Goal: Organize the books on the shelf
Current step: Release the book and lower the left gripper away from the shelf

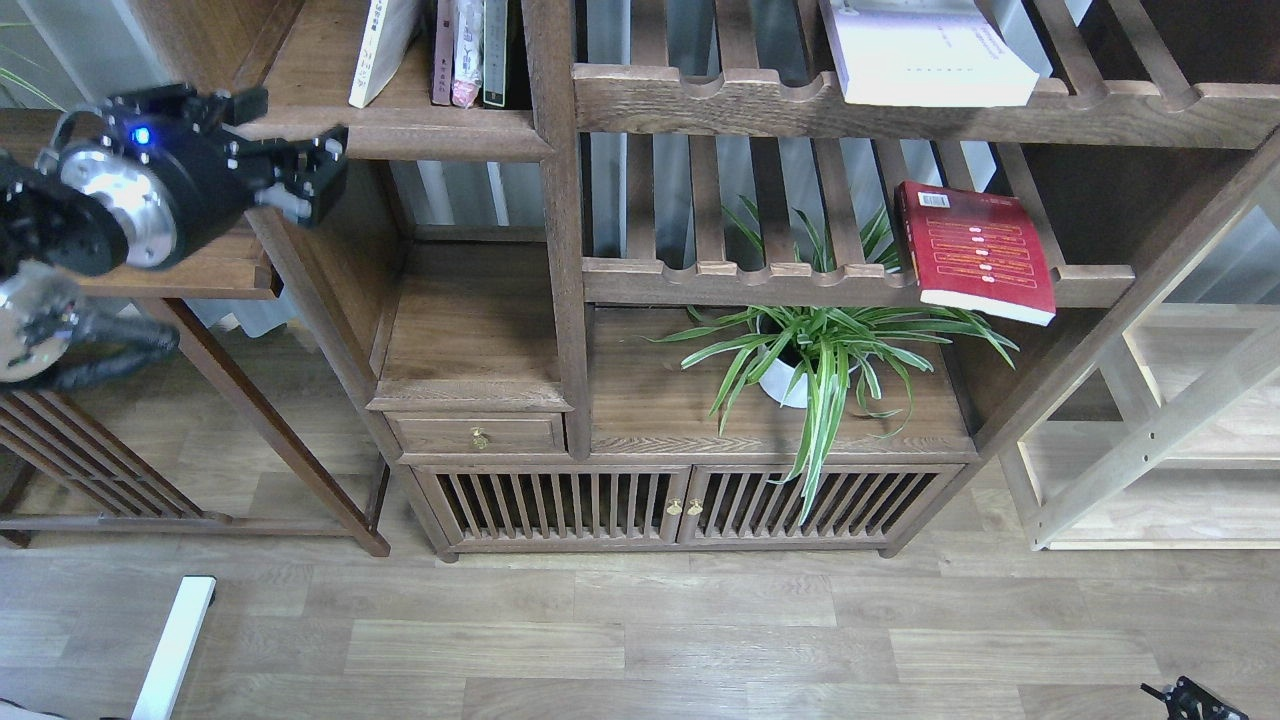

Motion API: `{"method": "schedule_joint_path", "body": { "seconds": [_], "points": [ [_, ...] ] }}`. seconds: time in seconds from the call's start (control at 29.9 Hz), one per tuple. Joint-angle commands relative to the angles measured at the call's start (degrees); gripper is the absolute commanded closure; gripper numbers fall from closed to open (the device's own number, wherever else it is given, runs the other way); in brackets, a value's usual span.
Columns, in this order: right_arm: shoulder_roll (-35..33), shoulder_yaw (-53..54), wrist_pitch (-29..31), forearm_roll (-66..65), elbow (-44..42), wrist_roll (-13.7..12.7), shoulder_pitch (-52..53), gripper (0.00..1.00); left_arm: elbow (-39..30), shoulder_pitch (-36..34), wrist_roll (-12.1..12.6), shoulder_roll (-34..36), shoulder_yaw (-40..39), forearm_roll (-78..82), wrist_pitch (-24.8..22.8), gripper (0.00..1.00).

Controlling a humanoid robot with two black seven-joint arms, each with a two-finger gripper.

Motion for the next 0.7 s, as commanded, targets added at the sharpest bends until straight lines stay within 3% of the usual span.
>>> {"method": "schedule_joint_path", "body": {
  "seconds": [0.0,0.23,0.47,0.67],
  "points": [
    [0.0,0.0,0.0,0.0,-0.1,0.0,0.0,0.00,-0.3,1.6,-0.6,0.6,1.5,0.4,-1.3,0.34],
    [-0.1,0.1,0.0,0.0,0.0,0.0,0.6,0.00,-0.2,15.4,-2.4,-0.1,1.9,11.4,-1.5,0.35],
    [-0.5,1.1,0.0,-0.1,0.1,0.0,2.1,0.00,3.0,32.3,-7.0,-2.0,1.2,17.2,-1.0,0.34],
    [-1.9,1.1,0.0,-0.5,3.2,0.0,5.8,0.00,5.5,40.8,-9.7,-5.2,1.2,17.3,-1.0,0.34]
  ]
}}
